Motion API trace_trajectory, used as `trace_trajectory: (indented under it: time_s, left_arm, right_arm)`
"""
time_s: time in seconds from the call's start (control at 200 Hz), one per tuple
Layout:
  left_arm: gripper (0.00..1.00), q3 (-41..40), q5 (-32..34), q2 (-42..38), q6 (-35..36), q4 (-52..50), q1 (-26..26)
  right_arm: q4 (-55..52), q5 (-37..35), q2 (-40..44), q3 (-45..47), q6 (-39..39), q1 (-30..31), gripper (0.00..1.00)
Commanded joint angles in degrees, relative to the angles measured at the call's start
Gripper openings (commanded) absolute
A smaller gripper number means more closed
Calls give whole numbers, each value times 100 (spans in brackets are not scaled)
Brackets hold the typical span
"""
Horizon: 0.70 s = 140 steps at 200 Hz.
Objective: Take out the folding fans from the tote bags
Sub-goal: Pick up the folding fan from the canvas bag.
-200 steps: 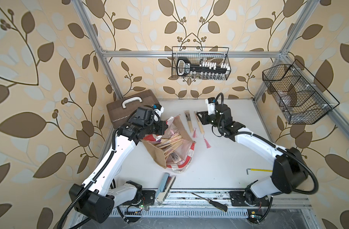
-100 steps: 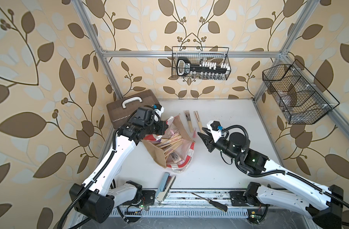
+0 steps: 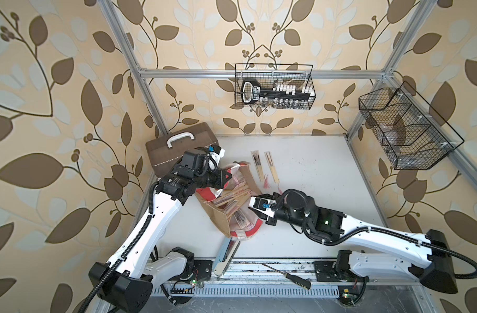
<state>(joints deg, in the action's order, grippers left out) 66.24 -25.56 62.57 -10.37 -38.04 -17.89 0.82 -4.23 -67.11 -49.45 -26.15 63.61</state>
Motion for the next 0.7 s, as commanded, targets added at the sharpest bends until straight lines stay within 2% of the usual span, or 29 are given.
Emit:
trace_trajectory:
  time_s: [0.0, 0.205, 0.495, 0.695]
  left_arm:
    - [0, 25, -307, -158, 184, 398, 66]
    - [0, 78, -167, -28, 211, 286, 66]
    - [0, 80, -89, -29, 212, 271, 66]
    - [0, 85, -107, 0, 198, 264, 66]
  right_arm:
    - [-258, -11, -344, -302, -1013, 92, 41]
    - [282, 538, -1021, -214, -1310, -129, 44]
    - [522, 617, -1939, -550, -1500, -70, 48]
    - [705, 693, -2533, -888, -1512, -95, 47]
